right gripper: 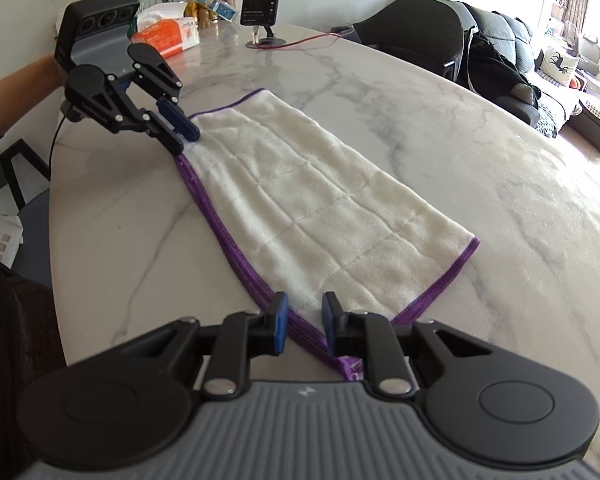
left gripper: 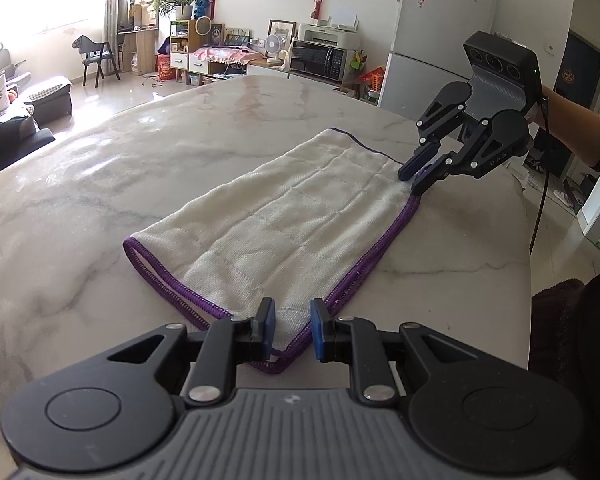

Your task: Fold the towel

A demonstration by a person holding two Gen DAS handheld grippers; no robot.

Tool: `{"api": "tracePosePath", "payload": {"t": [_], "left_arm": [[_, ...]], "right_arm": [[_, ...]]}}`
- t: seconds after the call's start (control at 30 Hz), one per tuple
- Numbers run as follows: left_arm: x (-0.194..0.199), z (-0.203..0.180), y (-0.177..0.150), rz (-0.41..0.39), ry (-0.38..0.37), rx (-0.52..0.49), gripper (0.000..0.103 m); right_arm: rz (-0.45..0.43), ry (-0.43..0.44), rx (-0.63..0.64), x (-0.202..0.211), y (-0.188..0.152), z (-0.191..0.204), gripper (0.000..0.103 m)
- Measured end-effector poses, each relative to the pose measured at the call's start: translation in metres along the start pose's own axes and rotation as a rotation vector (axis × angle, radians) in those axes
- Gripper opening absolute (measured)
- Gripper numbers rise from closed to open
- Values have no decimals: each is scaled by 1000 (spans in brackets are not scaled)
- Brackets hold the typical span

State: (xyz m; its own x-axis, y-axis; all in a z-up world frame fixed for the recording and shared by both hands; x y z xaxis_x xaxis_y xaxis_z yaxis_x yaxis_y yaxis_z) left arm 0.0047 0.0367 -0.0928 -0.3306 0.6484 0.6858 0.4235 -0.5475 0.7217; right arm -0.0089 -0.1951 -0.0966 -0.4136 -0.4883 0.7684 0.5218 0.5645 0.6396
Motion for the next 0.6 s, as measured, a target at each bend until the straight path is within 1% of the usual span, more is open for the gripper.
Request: {"api": "tracePosePath", "payload": {"t": [0.27, 0.37, 0.43, 0.47, 0.53, 0.6], "left_arm": [[3, 6, -2, -12, -6, 13, 20], [2, 8, -3, -20, -7, 24, 20], [3, 9, -4, -31, -4, 49, 20], [3, 11, -4, -35, -1, 62, 21], [3, 13, -7, -40, 8, 84, 33], [6, 14, -8, -42, 49, 103, 33]], "right_arm": [[11, -23, -8, 11, -13, -6, 19], [12, -26, -10, 11, -14, -7, 18], [15, -25, -4, 10, -9, -7, 19], [12, -22, 0, 9, -5, -6, 19], [6, -16, 9, 6, 4, -6, 23], [0, -11, 17, 4, 14, -5, 27]]}}
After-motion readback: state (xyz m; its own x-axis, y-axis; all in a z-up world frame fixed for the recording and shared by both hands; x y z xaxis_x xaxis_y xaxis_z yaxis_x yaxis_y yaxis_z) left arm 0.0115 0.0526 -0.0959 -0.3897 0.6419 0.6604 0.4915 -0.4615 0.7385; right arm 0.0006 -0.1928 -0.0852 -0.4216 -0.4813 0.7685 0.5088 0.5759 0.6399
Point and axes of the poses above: each gripper's, at about its wrist camera, not at the fingertips, and x roughly against the way its jaws point, z to its left, y to its top, the point moved 8 cm from there along -x, roughly the way its jaws point, and after that the axes turned 1 degree about y, right-handed, at the moved point
